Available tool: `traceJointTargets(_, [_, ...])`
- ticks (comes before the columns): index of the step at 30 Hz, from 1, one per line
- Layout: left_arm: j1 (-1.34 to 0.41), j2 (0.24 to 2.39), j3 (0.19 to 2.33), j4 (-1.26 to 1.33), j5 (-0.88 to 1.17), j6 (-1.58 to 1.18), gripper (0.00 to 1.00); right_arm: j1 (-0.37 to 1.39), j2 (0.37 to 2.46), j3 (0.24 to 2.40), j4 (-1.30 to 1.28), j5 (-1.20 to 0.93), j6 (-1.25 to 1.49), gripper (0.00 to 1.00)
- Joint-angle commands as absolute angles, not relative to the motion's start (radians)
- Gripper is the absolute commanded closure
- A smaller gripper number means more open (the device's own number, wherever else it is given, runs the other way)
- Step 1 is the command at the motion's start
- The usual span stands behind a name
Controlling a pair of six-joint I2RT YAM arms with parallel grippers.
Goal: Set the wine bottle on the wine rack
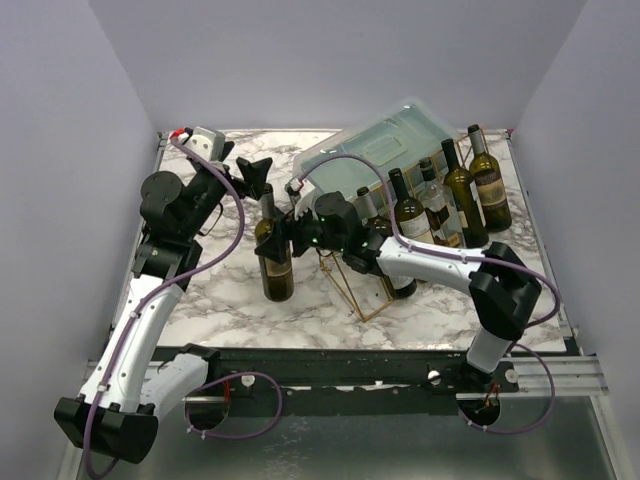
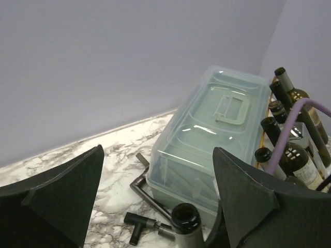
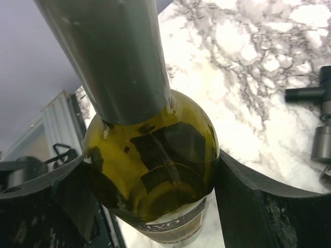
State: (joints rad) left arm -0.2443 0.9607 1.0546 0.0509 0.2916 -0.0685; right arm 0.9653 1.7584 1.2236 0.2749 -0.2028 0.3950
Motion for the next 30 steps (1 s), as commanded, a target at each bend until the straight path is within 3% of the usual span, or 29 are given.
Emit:
traceJointTargets(1, [-0.244, 0.900, 1.021, 0.095, 0.094, -0.064, 0.12, 0.968, 1.623, 1.229, 0.332, -0.347, 0.452, 0.99])
traceJointTargets(6, [-0.244, 0.877, 0.998, 0.094, -0.170, -0.074, 0.07, 0.968, 1.530, 1.175, 0.254, -0.468, 0.432, 0.99])
traceJointTargets(11, [-0.244, 0.887, 0.997, 0.095, -0.178, -0.085, 0.05, 0.968, 1.373, 1.123, 0.116, -0.458, 0.330, 1.00])
traceJointTargets(22, [-0.244, 0.917, 0.999, 0.094, -0.134, -0.118, 0.05, 0.967, 1.066, 1.097, -0.291, -0.046, 0.136, 0.99])
traceJointTargets(30, [-0.243, 0.944, 1.000, 0.094, -0.112, -0.136, 0.05, 0.968, 0.983, 1.017, -0.376, 0.289, 0.177, 0.99])
